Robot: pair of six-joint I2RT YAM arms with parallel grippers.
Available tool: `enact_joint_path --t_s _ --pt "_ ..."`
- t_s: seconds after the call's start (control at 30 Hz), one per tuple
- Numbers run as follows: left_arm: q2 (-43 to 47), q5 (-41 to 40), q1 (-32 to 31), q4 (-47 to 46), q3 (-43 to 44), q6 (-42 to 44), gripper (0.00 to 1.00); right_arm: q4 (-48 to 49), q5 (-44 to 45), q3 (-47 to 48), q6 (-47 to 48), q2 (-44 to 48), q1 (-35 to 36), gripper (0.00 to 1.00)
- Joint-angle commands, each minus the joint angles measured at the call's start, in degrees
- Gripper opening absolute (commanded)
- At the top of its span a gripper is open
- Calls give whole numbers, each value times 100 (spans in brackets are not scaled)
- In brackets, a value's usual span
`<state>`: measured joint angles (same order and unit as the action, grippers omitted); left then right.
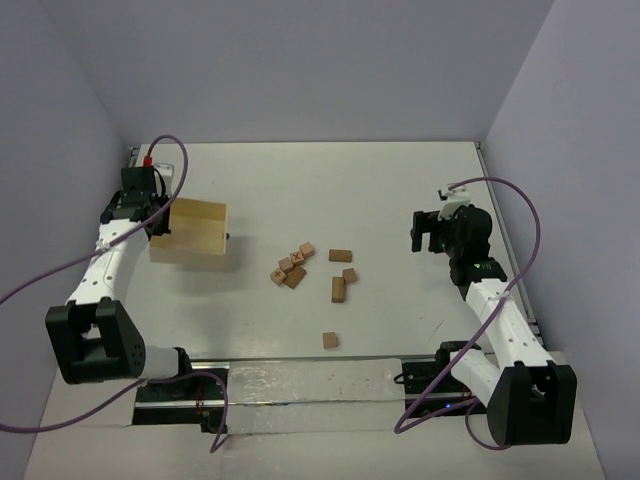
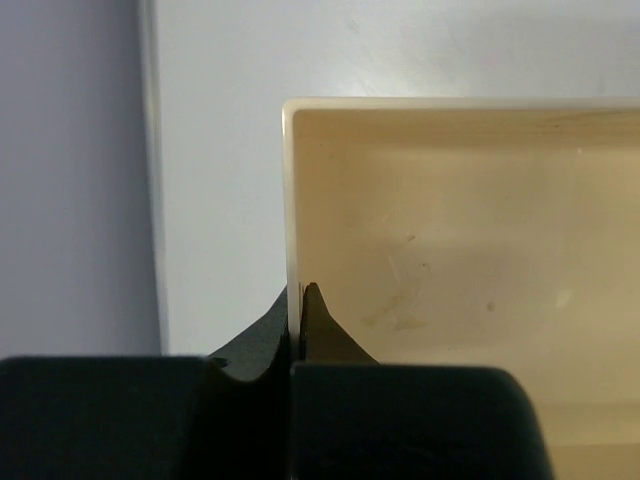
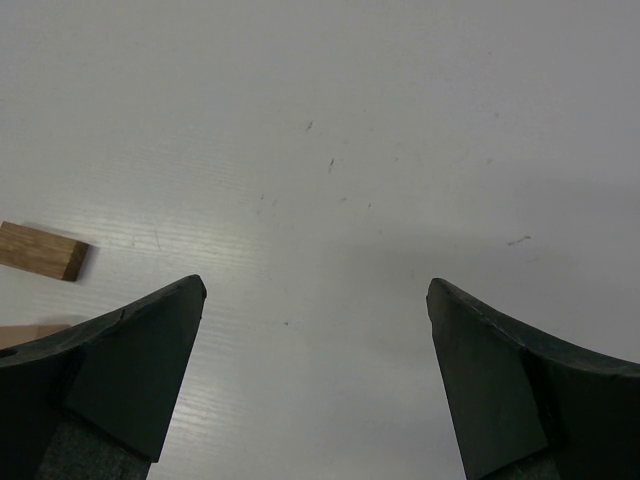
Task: Build the wood block tower
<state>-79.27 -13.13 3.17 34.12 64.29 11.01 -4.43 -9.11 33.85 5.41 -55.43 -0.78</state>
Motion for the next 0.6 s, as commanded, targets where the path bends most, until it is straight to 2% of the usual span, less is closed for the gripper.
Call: enact_joint_path --t_s 0.0,0.1,0.17,0.23,0.37,0.47,0.57 --pt "465 1269 163 -346 -485 574 0 -23 -70 298 -14 -34 -19 100" --pt "310 1490 446 -362 -508 608 0 -27 -56 285 -9 -11 -19 100" --pt "12 1890 1145 -296 -320 651 0 -25 -65 272 6 17 -19 100" --pt "-169 2170 1391 -285 -174 718 0 -32 -65 271 13 21 -19 100" --pt "-809 2588 2308 -259 86 1364 0 -32 -78 293 9 -19 -19 100" --pt "-1126 2999 2651 -128 267 1832 0 -32 -91 298 4 -47 -19 100" --pt "-1460 2866 2925 -459 403 1962 0 -32 -100 289 4 -55 -19 100"
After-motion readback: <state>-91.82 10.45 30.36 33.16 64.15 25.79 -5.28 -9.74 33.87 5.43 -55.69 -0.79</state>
